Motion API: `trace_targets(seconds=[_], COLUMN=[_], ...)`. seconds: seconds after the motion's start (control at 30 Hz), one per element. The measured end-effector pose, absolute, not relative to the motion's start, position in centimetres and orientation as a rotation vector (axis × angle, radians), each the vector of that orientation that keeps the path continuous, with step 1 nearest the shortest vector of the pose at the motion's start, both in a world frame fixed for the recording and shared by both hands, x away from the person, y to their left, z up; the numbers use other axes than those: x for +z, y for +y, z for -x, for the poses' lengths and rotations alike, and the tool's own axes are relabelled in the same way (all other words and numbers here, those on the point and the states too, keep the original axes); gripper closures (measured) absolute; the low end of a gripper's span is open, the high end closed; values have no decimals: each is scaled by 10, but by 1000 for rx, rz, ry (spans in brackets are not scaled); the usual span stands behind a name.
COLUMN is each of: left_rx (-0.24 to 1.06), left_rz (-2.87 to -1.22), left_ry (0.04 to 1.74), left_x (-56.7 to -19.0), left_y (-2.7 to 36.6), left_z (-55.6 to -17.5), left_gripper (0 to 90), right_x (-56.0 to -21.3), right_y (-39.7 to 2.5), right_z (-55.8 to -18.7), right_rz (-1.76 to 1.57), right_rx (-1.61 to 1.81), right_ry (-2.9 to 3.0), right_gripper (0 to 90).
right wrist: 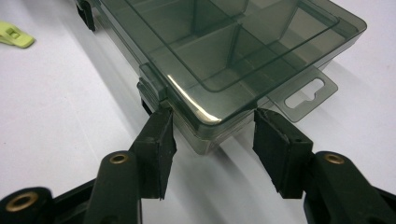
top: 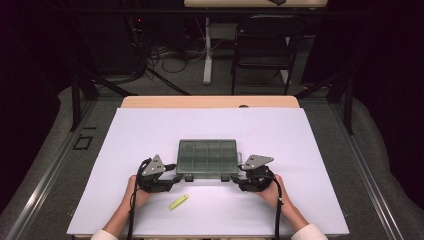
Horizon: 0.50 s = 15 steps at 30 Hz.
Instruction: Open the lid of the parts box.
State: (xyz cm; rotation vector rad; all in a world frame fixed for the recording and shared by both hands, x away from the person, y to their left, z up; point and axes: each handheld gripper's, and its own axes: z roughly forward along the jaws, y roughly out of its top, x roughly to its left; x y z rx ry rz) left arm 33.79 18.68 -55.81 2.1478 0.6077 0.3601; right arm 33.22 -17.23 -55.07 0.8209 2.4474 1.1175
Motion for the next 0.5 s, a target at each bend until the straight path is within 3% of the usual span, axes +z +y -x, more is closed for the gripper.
trace_targets(seconds=[0.5], left_rx=[367], left_rz=[-2169], left_ry=[613], left_x=[-560], left_y=[184], left_z=[-338], left_gripper=[472], right_x=[-551], right_y=[-174], right_z=[-333], right_rz=[-835], right_rx=[1144], right_ry=[2444], right_gripper=[474])
